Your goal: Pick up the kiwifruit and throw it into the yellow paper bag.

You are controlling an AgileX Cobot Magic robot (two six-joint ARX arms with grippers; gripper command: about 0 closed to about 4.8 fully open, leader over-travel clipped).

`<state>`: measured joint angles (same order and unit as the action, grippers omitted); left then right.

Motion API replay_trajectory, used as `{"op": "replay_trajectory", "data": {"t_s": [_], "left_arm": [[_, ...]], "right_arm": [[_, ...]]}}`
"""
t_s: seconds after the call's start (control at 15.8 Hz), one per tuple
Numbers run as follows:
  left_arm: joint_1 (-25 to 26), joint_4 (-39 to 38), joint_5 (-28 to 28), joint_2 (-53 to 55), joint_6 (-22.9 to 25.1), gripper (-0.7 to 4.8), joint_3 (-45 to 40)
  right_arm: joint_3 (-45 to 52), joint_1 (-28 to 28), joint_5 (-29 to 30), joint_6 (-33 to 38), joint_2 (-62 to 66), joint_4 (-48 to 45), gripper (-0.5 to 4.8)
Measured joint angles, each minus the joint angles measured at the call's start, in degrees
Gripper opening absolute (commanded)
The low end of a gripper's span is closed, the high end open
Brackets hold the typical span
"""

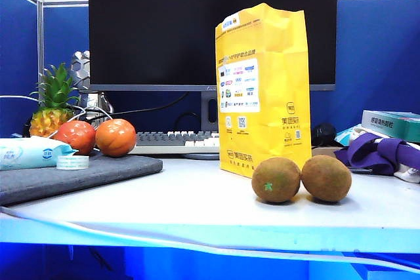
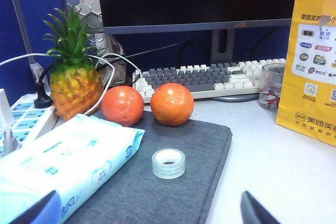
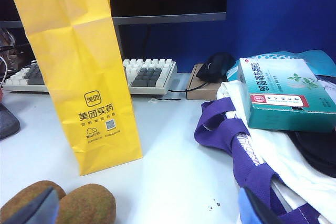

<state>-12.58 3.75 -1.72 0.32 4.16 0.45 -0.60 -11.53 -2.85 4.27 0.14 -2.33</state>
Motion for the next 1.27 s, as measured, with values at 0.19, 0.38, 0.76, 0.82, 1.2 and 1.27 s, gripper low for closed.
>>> {"op": "replay_trajectory", "data": {"t_s": [0.19, 0.38, 0.76, 0.82, 1.2, 1.27], "left_arm": [[0.0, 0.0, 0.0, 0.0, -1.22, 4.79, 0.0], [0.0, 0.09, 4.13, 0.0, -5.29, 4.79, 0.0], [0.0, 0.57, 8.66, 0.42, -15.82, 4.79, 1.97], [0.0, 0.04, 8.57, 1.4, -16.28, 4.79, 4.17], [0.0, -1.05, 9.77, 22.43, -13.73, 4.79, 19.45], [0.0, -1.64, 11.21, 26.58, -11.19, 4.79, 21.92]], "right_arm": [[0.0, 0.0, 0.0, 0.0, 0.0, -0.02, 4.79], [0.0, 0.02, 2.21, 0.35, 0.0, -1.99, 4.79], [-0.04, -0.09, 4.94, 0.48, 1.33, -11.28, 4.79], [-0.46, -0.09, 3.87, 0.48, 2.71, -11.08, 4.79], [-17.7, -0.07, 4.37, -2.38, 30.16, -16.2, 4.79], [-22.16, -0.07, 5.57, -2.38, 36.65, -13.62, 4.79]]}}
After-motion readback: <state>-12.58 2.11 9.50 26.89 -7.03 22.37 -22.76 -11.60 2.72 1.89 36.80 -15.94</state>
